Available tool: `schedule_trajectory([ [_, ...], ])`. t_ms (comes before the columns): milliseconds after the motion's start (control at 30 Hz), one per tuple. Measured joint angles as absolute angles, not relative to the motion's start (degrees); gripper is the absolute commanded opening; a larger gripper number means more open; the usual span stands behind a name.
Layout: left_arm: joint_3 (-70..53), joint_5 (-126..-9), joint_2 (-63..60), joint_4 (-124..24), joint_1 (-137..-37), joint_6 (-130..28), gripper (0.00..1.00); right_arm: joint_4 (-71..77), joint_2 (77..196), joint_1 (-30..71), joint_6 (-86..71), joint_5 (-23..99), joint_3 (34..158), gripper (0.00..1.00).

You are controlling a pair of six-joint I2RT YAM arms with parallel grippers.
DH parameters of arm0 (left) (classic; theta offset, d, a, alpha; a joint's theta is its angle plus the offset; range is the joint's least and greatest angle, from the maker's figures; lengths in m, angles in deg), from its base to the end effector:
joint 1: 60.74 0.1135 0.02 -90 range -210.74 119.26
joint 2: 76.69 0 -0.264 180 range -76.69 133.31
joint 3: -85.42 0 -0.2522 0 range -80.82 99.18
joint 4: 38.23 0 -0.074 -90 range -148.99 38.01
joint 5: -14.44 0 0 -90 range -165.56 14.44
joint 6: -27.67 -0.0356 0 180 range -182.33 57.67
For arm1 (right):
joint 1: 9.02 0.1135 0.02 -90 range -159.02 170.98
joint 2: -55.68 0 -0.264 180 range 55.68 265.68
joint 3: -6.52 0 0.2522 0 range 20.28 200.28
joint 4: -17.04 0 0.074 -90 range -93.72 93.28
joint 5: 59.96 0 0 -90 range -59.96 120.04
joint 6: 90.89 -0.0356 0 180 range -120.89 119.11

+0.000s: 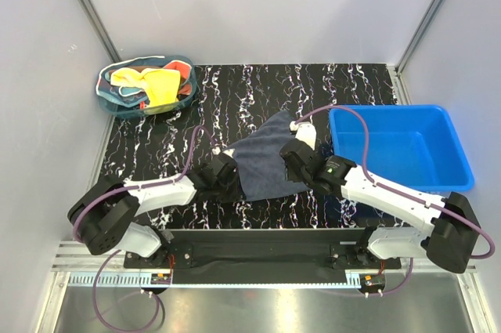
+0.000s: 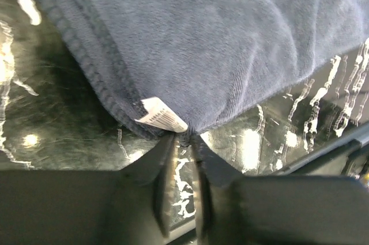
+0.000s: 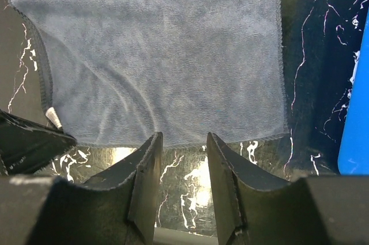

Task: Fold and stack the towels
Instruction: Flatten out the crumpled towel

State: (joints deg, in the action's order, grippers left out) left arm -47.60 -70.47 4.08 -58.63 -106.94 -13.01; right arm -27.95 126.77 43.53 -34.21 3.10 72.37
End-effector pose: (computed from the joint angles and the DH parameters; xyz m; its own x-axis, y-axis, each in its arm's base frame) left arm 0.1717 -0.1836 0.1451 -0.9383 -0.1129 -0.3268 0.0664 0.8688 -0.4906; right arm 0.1668 0.1912 0.2589 -0.6825 -0.0857 -0.7258 -0.1874 0.9804 0.0604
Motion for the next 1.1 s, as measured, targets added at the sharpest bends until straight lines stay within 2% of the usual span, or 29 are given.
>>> schedule_trajectory([
  [33,-47.6,-71.07,4.08,-58.93,-106.94,-12.79,0.08,-27.97,126.66,43.53,-34.21,3.1,72.29,0.45],
  [100,-47.28,-72.29,4.08,-60.0,-106.91,-12.72,0.0,-27.92,126.64,43.53,-34.19,3.1,72.18,0.45],
  [267,-45.44,-75.9,3.34,-64.96,-104.4,-14.28,0.0,-27.99,127.08,43.42,-34.25,3.08,72.13,0.48],
  [500,-45.94,-78.98,-3.87,-69.95,-96.95,-15.57,0.0,-29.78,132.34,42.0,-36.7,3.86,71.91,0.48],
  [1100,-47.58,-78.21,-4.86,-70.12,-96.79,-17.77,0.0,-28.36,138.38,41.17,-51.13,10.25,62.32,0.45],
])
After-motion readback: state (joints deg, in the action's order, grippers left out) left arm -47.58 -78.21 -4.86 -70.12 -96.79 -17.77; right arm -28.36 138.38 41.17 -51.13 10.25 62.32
